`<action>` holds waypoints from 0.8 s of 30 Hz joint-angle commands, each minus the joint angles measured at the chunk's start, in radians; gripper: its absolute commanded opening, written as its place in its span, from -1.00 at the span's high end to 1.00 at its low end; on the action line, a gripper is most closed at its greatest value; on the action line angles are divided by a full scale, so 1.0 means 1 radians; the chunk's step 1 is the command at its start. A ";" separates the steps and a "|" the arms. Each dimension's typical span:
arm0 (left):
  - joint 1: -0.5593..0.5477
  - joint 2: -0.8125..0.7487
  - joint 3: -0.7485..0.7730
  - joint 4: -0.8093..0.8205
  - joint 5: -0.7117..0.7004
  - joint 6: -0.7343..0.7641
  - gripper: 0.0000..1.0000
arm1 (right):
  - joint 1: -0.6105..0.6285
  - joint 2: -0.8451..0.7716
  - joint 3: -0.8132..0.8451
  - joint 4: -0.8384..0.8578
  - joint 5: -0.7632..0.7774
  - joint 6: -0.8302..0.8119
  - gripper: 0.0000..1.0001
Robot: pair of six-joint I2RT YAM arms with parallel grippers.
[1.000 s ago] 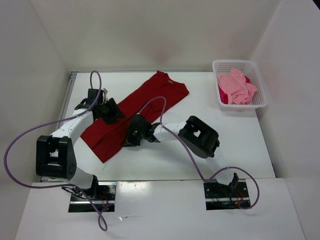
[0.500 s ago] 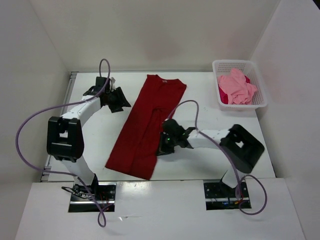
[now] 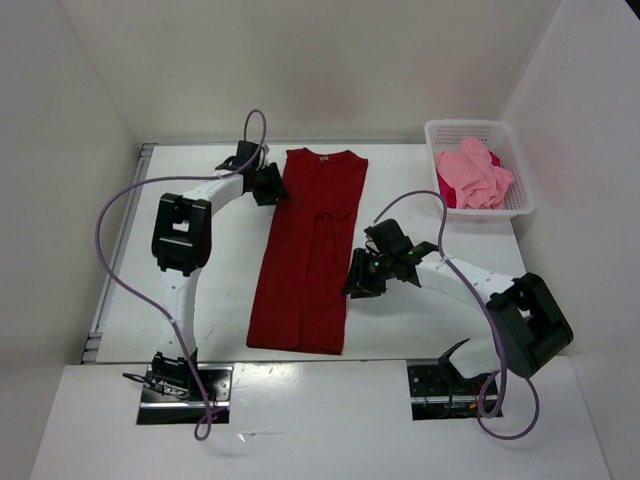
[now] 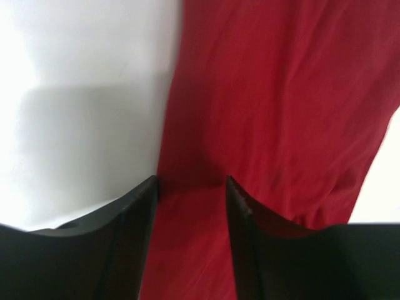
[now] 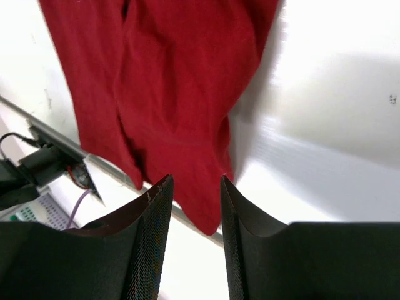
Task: Fold and stack the t-shirts
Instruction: Rotate the tshirt 90 degrees
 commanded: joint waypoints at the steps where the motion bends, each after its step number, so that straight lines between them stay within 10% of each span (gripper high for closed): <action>1: -0.010 0.090 0.167 0.007 -0.047 0.034 -0.04 | -0.023 -0.047 0.045 -0.027 -0.029 -0.018 0.17; 13: 0.002 0.321 0.605 -0.081 -0.148 0.014 0.85 | -0.135 -0.024 0.086 -0.014 -0.152 -0.031 0.17; 22: 0.075 0.310 0.570 -0.068 -0.161 -0.050 0.93 | -0.187 -0.024 0.111 -0.041 -0.162 -0.082 0.06; 24: 0.087 0.275 0.521 -0.038 -0.146 -0.082 0.64 | -0.187 -0.024 0.111 -0.041 -0.175 -0.082 0.06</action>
